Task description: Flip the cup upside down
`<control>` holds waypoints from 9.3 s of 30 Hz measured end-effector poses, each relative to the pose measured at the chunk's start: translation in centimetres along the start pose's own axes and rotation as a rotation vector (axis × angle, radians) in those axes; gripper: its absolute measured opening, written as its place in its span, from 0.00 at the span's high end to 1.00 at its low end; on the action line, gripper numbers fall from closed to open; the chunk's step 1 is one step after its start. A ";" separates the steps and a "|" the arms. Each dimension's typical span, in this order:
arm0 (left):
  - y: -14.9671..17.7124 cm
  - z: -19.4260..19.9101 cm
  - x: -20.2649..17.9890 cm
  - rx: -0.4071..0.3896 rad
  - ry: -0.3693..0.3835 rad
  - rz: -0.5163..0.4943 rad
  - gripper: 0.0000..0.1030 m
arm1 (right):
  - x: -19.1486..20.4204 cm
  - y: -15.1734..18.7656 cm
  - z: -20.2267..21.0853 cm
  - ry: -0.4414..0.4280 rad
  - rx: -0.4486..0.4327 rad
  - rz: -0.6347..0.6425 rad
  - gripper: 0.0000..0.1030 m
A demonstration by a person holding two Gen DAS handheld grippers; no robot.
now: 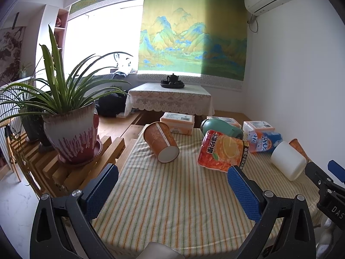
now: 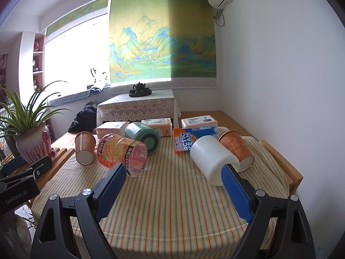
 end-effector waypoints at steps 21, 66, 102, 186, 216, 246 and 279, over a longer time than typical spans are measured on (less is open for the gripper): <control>0.0 0.2 -0.2 -0.003 0.004 -0.008 0.00 | -0.4 0.2 -0.1 0.003 0.019 -0.009 0.15; -1.3 -4.4 -5.4 0.118 0.222 -0.137 0.00 | -3.6 -0.1 -0.3 0.043 0.015 -0.049 0.15; -13.9 -27.5 -30.4 0.555 0.484 -0.712 0.01 | -19.1 2.4 -3.6 0.229 0.069 -0.314 0.15; -0.7 -9.9 -27.1 0.645 0.647 -1.005 0.19 | -16.8 3.2 2.1 0.170 0.093 -0.361 0.15; 11.4 -0.7 0.6 0.420 0.333 -0.344 0.09 | -6.2 4.7 -7.5 -0.016 0.536 -0.913 0.15; 12.5 -2.0 2.6 0.403 0.300 -0.175 0.08 | -4.4 3.8 -13.6 0.134 0.546 -0.948 0.15; 12.4 -2.0 2.8 0.414 0.237 -0.164 0.07 | 0.0 -0.1 -10.0 0.014 0.212 -0.286 0.30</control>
Point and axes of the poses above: each gripper's, at about its wrist camera, not at the fingertips, and z roughly against the way its jaws point, x to its left, y to its underside, the point moved 4 cm from there along -z, roughly the way its jaws point, and after that the axes turned 10 degrees about -z, right-handed, at the moved point
